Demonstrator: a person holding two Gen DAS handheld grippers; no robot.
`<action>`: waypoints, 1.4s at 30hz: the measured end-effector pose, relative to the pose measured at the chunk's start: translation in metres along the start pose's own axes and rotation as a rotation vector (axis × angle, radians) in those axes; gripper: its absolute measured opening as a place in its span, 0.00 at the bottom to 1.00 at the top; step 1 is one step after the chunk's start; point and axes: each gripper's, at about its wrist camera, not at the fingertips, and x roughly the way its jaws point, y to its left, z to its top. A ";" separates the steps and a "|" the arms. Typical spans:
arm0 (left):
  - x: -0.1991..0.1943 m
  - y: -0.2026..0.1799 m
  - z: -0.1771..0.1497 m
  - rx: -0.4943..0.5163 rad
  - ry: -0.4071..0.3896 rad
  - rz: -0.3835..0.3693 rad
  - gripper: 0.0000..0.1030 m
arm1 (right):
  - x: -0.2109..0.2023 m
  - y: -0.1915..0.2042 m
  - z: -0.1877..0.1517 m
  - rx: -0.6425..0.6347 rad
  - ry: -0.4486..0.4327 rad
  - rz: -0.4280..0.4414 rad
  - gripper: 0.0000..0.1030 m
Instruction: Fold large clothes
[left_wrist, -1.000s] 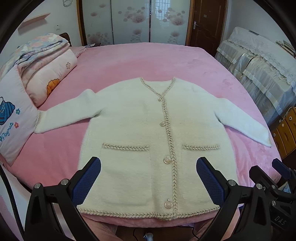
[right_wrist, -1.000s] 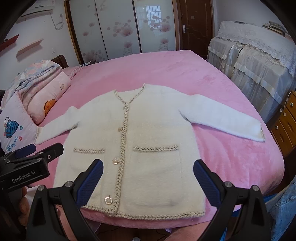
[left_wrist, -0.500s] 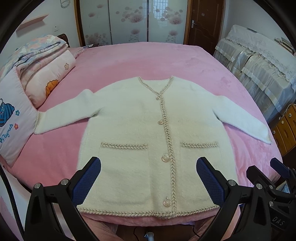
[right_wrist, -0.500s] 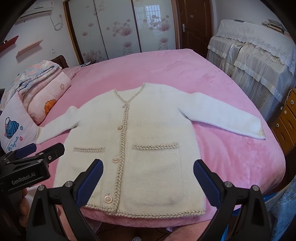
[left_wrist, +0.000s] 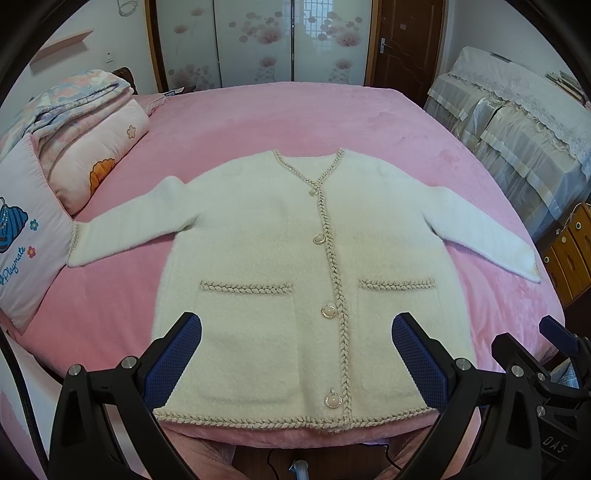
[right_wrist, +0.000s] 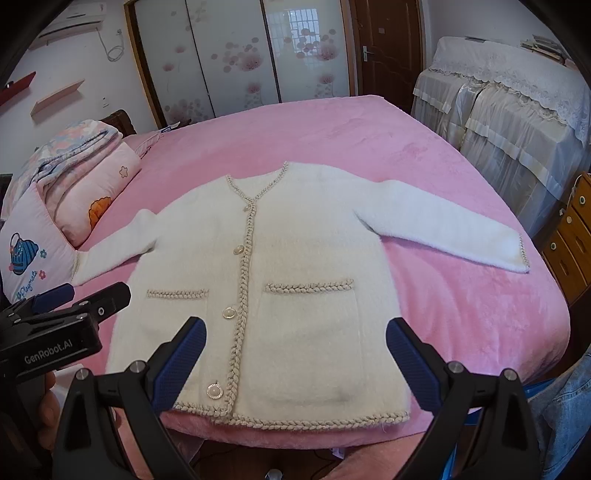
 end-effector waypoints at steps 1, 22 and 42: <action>0.000 0.000 0.000 0.000 0.000 0.001 0.99 | -0.001 -0.001 0.000 0.000 0.000 0.001 0.96; -0.001 -0.010 0.001 0.034 -0.003 0.001 0.99 | -0.005 -0.006 -0.004 0.006 -0.010 0.009 0.96; 0.015 -0.078 0.041 0.189 -0.014 -0.005 0.99 | -0.007 -0.050 0.015 0.079 -0.063 0.005 0.96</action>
